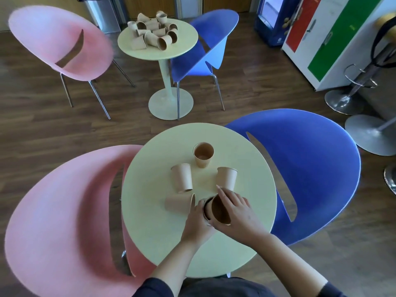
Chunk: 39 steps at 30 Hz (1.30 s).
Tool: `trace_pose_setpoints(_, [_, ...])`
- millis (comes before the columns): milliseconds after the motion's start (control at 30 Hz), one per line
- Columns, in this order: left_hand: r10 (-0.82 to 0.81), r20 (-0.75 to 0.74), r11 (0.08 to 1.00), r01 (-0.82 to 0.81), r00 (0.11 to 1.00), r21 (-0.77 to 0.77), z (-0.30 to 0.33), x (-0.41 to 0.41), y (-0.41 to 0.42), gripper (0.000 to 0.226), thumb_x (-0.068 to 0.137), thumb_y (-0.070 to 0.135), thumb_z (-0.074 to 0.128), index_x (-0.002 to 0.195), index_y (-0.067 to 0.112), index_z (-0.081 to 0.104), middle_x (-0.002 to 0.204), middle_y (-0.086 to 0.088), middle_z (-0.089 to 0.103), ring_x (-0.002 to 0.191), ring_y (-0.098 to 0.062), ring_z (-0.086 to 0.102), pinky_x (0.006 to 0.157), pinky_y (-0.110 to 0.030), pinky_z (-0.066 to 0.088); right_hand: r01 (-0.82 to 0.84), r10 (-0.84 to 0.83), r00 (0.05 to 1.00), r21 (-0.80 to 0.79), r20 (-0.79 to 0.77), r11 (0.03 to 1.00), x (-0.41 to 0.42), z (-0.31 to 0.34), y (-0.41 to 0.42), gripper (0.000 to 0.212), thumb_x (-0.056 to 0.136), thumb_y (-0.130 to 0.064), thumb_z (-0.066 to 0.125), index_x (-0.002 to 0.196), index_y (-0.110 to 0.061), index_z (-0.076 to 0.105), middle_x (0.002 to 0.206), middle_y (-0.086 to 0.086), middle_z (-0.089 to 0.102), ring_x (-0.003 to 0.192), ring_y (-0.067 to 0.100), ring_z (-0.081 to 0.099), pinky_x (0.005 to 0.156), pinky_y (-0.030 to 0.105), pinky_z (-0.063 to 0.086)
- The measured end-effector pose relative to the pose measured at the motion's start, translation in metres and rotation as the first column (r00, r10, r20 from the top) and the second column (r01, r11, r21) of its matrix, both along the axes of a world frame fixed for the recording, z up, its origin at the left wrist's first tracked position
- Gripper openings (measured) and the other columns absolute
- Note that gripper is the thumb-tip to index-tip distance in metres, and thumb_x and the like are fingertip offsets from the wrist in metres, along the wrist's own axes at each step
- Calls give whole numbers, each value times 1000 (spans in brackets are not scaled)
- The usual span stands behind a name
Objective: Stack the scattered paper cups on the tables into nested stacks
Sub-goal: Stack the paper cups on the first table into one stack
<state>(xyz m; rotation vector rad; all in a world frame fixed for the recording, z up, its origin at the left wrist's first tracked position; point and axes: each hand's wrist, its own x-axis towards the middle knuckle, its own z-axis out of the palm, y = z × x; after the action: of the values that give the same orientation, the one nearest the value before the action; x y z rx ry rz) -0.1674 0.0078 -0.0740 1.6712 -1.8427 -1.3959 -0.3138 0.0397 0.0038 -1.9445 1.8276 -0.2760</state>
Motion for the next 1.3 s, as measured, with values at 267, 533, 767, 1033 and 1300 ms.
trace_pose_setpoints(267, [1,44,1000,0,999,-20,-3,0,0,78,68,39,78,135,36,38,136,7,55,139,-17,40,103,-32,47,5,9,997,192,-72,981,0,-32,-4,85,84,-70,30,151,-27,-3,158,-15,1,145,8,3,118,39,3])
trace_pose_setpoints(533, [-27,5,997,28,1000,-67,-9,2,1,73,59,54,74,124,40,44,129,15,57,137,-11,41,101,-29,48,11,-12,1000,173,6,985,-5,-37,-7,100,66,-87,8,150,-33,4,157,-20,3,145,3,1,119,37,0])
trace_pose_setpoints(767, [-11,-1,996,11,1000,-91,-6,4,1,74,54,53,83,118,42,47,129,19,53,135,-11,43,100,-24,46,385,-396,901,94,175,918,-28,-43,-45,72,85,-53,58,145,-30,28,153,-3,26,131,25,40,104,42,37])
trace_pose_setpoints(1033, [14,-1,1000,-14,1000,-1,1,3,1,82,58,46,84,129,34,46,124,21,56,116,-3,55,100,-28,47,568,-693,690,437,210,698,-47,-65,-91,107,75,-58,67,150,-17,3,152,15,20,135,31,32,103,41,35])
trace_pose_setpoints(1300, [33,12,999,-34,999,35,0,2,4,79,56,50,83,125,38,45,120,19,60,111,-7,59,97,-34,50,604,-759,627,505,178,617,-42,-85,-105,77,81,-45,67,138,-8,29,129,20,46,113,36,50,76,34,41])
